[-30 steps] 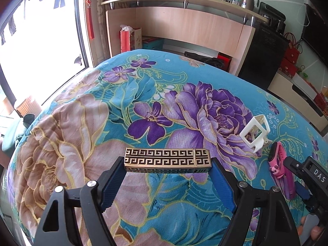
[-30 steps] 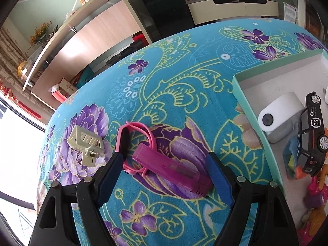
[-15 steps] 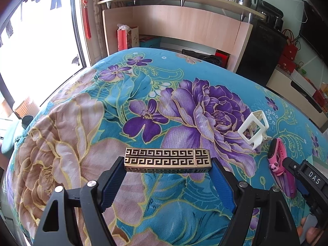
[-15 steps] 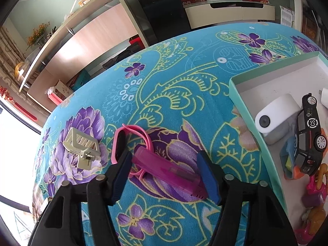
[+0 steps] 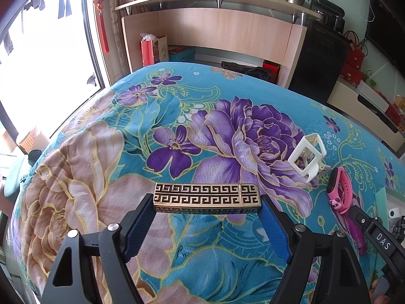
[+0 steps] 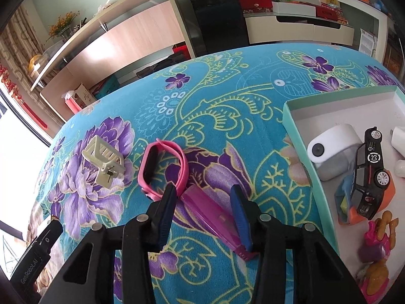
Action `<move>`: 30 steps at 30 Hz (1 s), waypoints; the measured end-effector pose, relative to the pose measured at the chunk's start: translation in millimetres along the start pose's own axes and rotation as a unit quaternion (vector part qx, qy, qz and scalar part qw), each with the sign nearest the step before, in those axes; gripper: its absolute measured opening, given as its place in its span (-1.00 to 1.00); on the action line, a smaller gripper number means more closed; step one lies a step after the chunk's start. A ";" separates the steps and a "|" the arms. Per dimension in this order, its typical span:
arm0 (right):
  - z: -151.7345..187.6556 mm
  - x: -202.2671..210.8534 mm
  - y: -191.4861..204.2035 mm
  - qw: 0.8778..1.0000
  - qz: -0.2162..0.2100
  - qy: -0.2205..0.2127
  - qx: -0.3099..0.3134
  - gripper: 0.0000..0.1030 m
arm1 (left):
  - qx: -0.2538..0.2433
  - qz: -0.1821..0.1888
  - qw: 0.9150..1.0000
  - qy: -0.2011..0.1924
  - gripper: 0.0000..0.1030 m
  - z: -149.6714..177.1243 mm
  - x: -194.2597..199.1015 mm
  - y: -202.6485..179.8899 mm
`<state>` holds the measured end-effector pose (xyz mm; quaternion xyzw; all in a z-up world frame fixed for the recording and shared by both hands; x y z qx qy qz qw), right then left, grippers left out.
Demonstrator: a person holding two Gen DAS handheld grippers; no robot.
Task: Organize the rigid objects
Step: 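Lower the right tool onto the pink lighter while the left tool holds the harmonica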
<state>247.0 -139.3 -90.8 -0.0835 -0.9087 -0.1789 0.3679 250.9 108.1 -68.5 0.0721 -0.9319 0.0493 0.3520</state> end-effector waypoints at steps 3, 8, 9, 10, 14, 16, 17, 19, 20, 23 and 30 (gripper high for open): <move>4.0 3.7 -0.1 1.000 -0.008 0.006 0.012 -0.11 | -0.003 0.000 1.000 -0.002 0.61 -1.0 1.0 -1.6; 11.7 14.8 2.8 0.999 -0.021 0.012 0.040 -0.11 | -0.009 0.001 1.000 -0.002 0.61 -1.0 1.8 -4.6; 14.0 16.0 4.7 0.998 -0.028 0.017 0.046 -0.11 | -0.009 0.001 1.000 -0.003 0.61 -1.1 2.0 -5.0; 15.4 17.4 5.8 0.998 -0.029 0.019 0.053 -0.11 | -0.010 0.001 1.000 -0.003 0.61 -1.4 2.2 -5.0; 2.3 18.4 6.6 0.997 -0.012 -0.007 0.078 -0.11 | -0.009 -0.001 1.000 -0.001 0.61 -0.9 1.4 -3.8; -2.9 12.3 7.3 0.996 -0.005 -0.005 0.093 -0.11 | -0.009 -0.002 1.000 0.001 0.61 0.2 0.6 -3.4; -4.7 9.5 6.0 0.996 -0.002 -0.003 0.093 -0.11 | -0.010 -0.003 1.000 0.002 0.61 0.7 0.4 -3.2; -7.6 7.3 -0.7 0.995 0.016 -0.003 0.096 -0.11 | -0.009 -0.004 1.000 0.002 0.61 0.7 0.4 -2.6; -8.1 7.9 -4.0 0.995 0.027 -0.006 0.101 -0.11 | -0.009 -0.004 1.000 0.002 0.61 0.7 0.3 -2.5; -4.2 9.2 -12.5 0.993 0.047 -0.002 0.112 -0.11 | -0.010 -0.004 1.000 0.001 0.61 -0.1 1.0 -2.5; -0.1 15.3 -15.3 0.993 0.039 0.010 0.107 -0.12 | -0.009 -0.009 1.000 0.000 0.61 -0.9 2.0 -0.1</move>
Point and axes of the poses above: each gripper's, at about its wrist camera, not at the fingertips, and x roughly against the way its jaws point, y to its left, z to its underside, the point moved 9 cm from there along -x, roughly the way its jaws point, and after that the axes turned 11 degrees about -y, right-handed, at the moved point
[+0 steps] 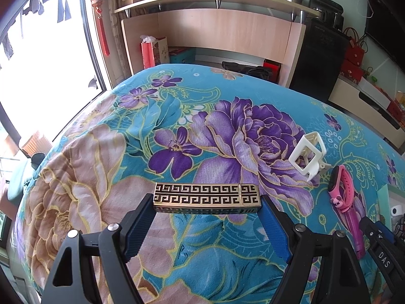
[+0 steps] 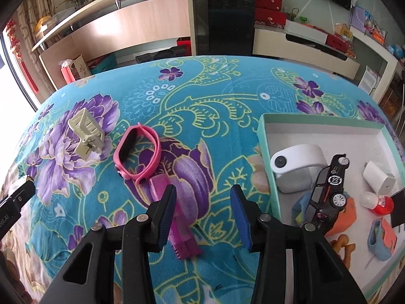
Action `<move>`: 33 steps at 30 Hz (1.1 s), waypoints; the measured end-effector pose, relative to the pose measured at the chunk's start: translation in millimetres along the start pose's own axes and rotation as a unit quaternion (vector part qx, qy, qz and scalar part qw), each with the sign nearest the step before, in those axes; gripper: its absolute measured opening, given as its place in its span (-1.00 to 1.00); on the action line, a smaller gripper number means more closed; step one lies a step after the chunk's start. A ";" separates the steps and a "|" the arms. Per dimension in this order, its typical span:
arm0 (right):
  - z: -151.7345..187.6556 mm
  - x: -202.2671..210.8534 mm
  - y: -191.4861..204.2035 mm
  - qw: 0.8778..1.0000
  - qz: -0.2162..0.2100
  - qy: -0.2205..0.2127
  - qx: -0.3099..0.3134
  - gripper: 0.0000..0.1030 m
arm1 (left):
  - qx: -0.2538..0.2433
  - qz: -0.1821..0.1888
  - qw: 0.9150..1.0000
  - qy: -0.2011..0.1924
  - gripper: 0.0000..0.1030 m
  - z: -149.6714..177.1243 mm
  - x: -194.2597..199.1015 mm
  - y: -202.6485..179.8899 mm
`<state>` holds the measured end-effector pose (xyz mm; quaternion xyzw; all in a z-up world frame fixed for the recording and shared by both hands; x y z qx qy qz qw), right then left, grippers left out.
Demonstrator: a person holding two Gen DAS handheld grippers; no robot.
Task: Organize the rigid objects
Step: 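Lower the right tool onto the pink lighter while the left tool holds the harmonica, then close the right tool on the pink lighter and lift it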
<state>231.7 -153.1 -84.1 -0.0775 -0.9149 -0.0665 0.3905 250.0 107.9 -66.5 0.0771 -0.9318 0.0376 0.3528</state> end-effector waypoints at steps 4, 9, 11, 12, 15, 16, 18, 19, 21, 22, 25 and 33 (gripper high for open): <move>1.1 4.7 5.7 1.000 -0.003 -0.001 0.015 -0.11 | -0.001 0.001 1.000 -0.001 0.61 -0.1 0.1 -0.4; 5.5 8.7 13.1 1.000 -0.026 0.007 0.013 -0.12 | -0.001 -0.001 1.000 -0.002 0.61 -0.5 0.1 0.2; 9.9 6.7 12.5 0.999 -0.030 0.016 0.003 -0.11 | 0.000 -0.002 1.000 -0.002 0.61 -0.7 0.5 1.1; 11.6 6.1 12.2 0.999 -0.027 0.017 0.008 -0.11 | 0.000 -0.003 1.000 -0.002 0.61 -0.7 0.7 1.5; 18.8 5.6 16.8 0.999 -0.042 0.031 0.003 -0.11 | -0.004 -0.005 1.000 -0.003 0.61 -1.5 2.1 1.9; 20.9 6.8 20.8 0.998 -0.051 0.034 0.001 -0.11 | -0.004 -0.007 1.000 -0.004 0.61 -2.0 3.0 2.6; 24.4 9.9 31.5 0.997 -0.066 0.039 0.006 -0.11 | -0.004 -0.011 1.000 -0.007 0.61 -3.4 5.2 5.0; 26.1 11.2 37.5 0.996 -0.077 0.042 0.007 -0.11 | -0.003 -0.013 1.000 -0.008 0.61 -4.0 6.3 6.6; 28.6 13.8 50.6 0.993 -0.106 0.048 0.000 -0.11 | 0.000 -0.016 1.000 -0.010 0.61 -5.2 7.9 10.0; 29.4 14.9 57.2 0.991 -0.120 0.050 -0.004 -0.11 | 0.002 -0.017 1.000 -0.009 0.61 -5.4 8.3 11.6; 29.6 13.8 75.1 0.988 -0.149 0.051 -0.005 -0.11 | 0.007 -0.020 1.000 -0.007 0.61 -4.4 7.7 15.4; 18.4 1.4 102.3 0.981 -0.188 0.040 0.009 -0.11 | 0.009 -0.026 1.000 -0.002 0.62 -2.1 4.8 18.8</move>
Point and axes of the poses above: each gripper's, at about its wrist camera, not at the fingertips, and x roughly against the way its jaws point, y to its left, z to its underside, the point moved 9 cm from there along -x, roughly the way its jaws point, and after that the axes turned 11 degrees about -y, right-handed, at the moved point
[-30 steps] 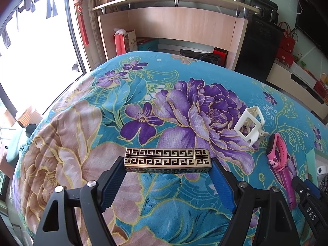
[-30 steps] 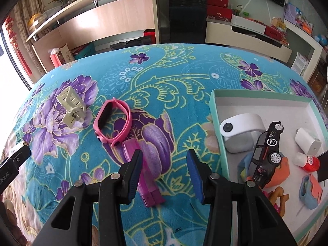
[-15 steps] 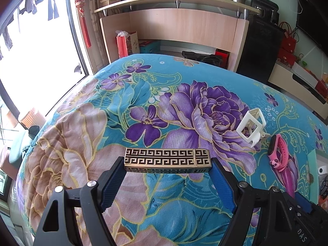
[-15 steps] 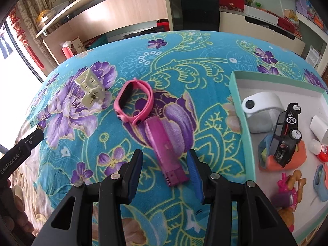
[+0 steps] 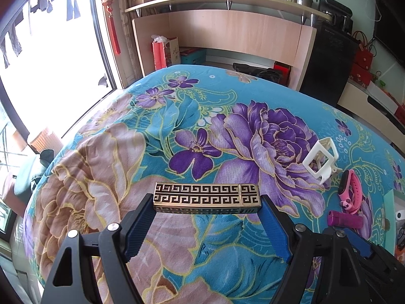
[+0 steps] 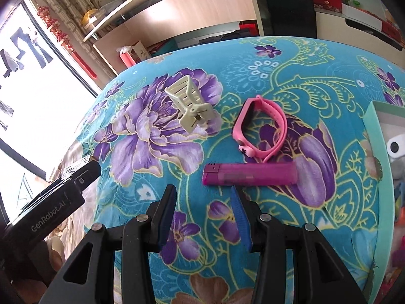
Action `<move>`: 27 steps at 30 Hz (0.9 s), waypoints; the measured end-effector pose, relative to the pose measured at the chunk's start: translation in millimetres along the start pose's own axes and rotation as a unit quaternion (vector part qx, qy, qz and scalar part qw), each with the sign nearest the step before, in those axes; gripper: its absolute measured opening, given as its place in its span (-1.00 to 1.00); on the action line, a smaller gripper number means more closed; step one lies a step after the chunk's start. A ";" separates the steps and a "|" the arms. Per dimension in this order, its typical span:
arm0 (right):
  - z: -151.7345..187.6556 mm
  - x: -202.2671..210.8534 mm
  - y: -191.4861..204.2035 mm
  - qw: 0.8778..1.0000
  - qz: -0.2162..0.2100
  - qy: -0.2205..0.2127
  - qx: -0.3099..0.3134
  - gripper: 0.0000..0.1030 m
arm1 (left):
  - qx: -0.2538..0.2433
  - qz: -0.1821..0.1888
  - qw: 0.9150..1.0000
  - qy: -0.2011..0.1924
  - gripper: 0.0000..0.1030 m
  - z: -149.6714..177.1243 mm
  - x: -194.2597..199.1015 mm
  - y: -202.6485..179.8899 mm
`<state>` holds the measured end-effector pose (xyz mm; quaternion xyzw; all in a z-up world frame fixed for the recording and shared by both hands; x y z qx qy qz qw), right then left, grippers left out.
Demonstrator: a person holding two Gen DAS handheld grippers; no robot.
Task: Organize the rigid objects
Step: 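Close the right tool on the pink lighter and lift it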
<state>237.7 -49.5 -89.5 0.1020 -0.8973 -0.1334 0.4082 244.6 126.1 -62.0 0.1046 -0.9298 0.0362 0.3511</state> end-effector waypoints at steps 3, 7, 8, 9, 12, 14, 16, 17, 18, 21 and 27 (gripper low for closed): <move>-1.5 8.0 -6.6 0.999 0.027 -0.007 0.030 -0.11 | -0.003 0.001 1.000 0.000 0.61 0.2 0.3 -1.2; -4.8 19.1 -28.6 0.997 0.073 -0.020 0.034 0.22 | -0.005 0.000 1.000 0.000 0.61 -0.4 0.4 -1.9; -6.0 19.7 -32.6 0.996 0.079 -0.024 0.031 0.34 | -0.005 -0.001 1.000 0.000 0.61 -0.2 -0.1 -2.3; -6.6 19.8 -36.2 0.996 0.084 -0.027 0.028 0.47 | -0.006 -0.001 1.000 0.001 0.61 0.2 -0.3 -2.5; -5.4 16.3 -41.2 0.996 0.082 -0.024 0.015 0.50 | -0.007 -0.002 1.000 0.005 0.61 1.6 -1.8 -3.1; -5.5 13.1 -41.3 0.996 0.080 -0.025 0.012 0.58 | -0.009 -0.002 1.000 0.009 0.61 3.2 -3.0 -3.7; -6.9 8.7 -38.8 0.996 0.081 -0.027 0.016 0.60 | -0.009 -0.004 1.000 0.012 0.62 4.8 -4.7 -3.0; -7.3 7.2 -37.0 0.996 0.080 -0.028 0.018 0.60 | -0.009 -0.005 1.000 0.014 0.62 5.4 -5.4 -2.3; -7.4 5.9 -35.0 0.996 0.078 -0.028 0.020 0.61 | -0.009 -0.006 1.000 0.015 0.62 5.7 -5.9 -1.6; -8.1 0.5 -32.0 0.996 0.081 -0.029 0.024 0.61 | -0.008 -0.008 1.000 0.016 0.61 6.2 -6.7 -0.5; -10.9 -8.2 -31.8 0.994 0.098 -0.031 0.036 0.62 | -0.011 -0.006 1.000 0.017 0.61 6.5 -7.2 -2.5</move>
Point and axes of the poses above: each gripper's, at about its wrist camera, not at the fingertips, and x roughly against the way its jaws point, y to its left, z to its underside, the point moved 9 cm from there along -x, roughly the way its jaws point, and after that the axes turned 11 degrees about -y, right-handed, at the moved point
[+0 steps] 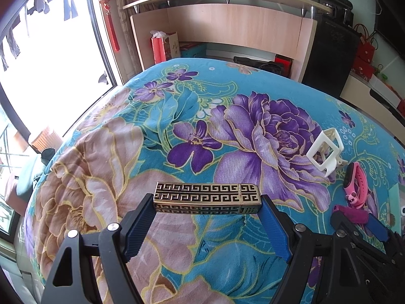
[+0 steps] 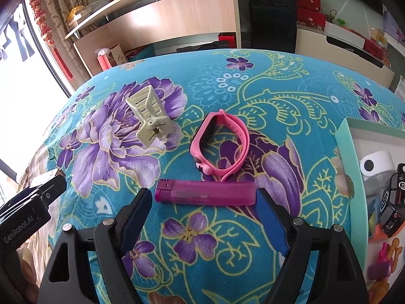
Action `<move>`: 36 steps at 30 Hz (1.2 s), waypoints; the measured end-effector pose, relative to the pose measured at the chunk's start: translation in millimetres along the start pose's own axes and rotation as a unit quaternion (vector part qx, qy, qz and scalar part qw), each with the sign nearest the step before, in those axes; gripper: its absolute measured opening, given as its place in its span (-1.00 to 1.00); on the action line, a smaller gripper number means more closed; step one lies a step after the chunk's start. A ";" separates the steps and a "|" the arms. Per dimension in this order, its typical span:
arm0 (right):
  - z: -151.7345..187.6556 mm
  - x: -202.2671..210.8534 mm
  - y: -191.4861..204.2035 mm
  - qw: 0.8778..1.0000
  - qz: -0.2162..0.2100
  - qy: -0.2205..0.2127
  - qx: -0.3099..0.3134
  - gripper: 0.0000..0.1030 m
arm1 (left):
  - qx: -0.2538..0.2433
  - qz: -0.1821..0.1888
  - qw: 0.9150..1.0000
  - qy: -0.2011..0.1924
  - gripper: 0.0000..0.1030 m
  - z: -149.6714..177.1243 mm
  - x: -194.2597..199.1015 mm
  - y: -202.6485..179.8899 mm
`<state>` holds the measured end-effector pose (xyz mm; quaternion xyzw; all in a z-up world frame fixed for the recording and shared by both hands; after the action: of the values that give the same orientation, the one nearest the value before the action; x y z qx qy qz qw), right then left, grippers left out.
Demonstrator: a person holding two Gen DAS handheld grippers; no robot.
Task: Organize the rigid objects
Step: 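Close the right tool on the pink lighter and lift it, then carry the harmonica and lighter over the box lid and release both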
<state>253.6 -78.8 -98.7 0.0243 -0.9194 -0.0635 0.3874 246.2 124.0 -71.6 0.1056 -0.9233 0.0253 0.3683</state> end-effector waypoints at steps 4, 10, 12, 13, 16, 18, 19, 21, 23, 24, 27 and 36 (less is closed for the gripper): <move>-0.4 -2.5 0.4 1.000 0.009 -0.004 0.008 0.62 | -0.002 0.000 1.000 0.000 0.62 -0.1 -0.5 -1.2; -0.2 0.3 -1.2 1.000 0.012 -0.006 0.009 0.59 | -0.006 0.000 1.000 -0.002 0.61 -1.0 1.2 -3.9; -1.1 3.5 -3.1 1.000 0.013 -0.009 0.008 0.59 | -0.008 0.002 1.000 -0.004 0.61 -2.3 2.8 -6.1; -1.9 5.7 -4.1 1.000 0.013 -0.010 0.007 0.59 | -0.008 0.004 1.000 -0.006 0.61 -3.1 4.1 -7.7; -5.0 16.9 -7.9 1.000 0.010 -0.018 0.002 0.59 | -0.009 0.016 1.000 -0.014 0.62 -7.5 10.5 -15.5; -9.6 29.8 -12.5 1.000 0.008 -0.029 -0.006 0.59 | -0.010 0.027 0.999 -0.021 0.62 -11.6 16.0 -23.3; -12.8 38.0 -17.3 0.999 0.010 -0.037 -0.011 0.59 | -0.011 0.033 0.999 -0.024 0.61 -13.5 19.0 -28.3; -20.2 56.3 -31.2 0.998 0.021 -0.054 -0.022 0.59 | -0.018 0.049 0.998 -0.032 0.61 -17.6 26.5 -42.2; -26.7 75.2 -50.7 0.996 0.039 -0.072 -0.036 0.59 | -0.028 0.070 0.996 -0.041 0.61 -21.7 35.5 -60.8; -29.5 83.8 -61.8 0.995 0.050 -0.079 -0.043 0.59 | -0.033 0.084 0.995 -0.046 0.61 -23.6 41.0 -71.7; -32.4 105.1 -98.8 0.991 0.080 -0.088 -0.064 0.59 | -0.055 0.129 0.988 -0.058 0.61 -27.4 59.3 -109.7; -11.0 149.1 -215.9 0.973 0.179 -0.066 -0.130 0.59 | -0.151 0.266 0.949 -0.068 0.61 -7.5 120.1 -234.3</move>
<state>156.3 -307.8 -14.5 -0.1950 -0.9163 -0.1133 0.3310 216.5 -125.0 8.9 -0.1997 -0.9338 -0.0245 0.2958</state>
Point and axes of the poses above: each gripper's, at about its wrist camera, not at the fingertips, and x roughly against the way its jaws point, y to its left, z to its underside, the point moved 9 cm from there along -x, roughly the way its jaws point, and after that the axes turned 11 degrees about -y, right-handed, at the moved point
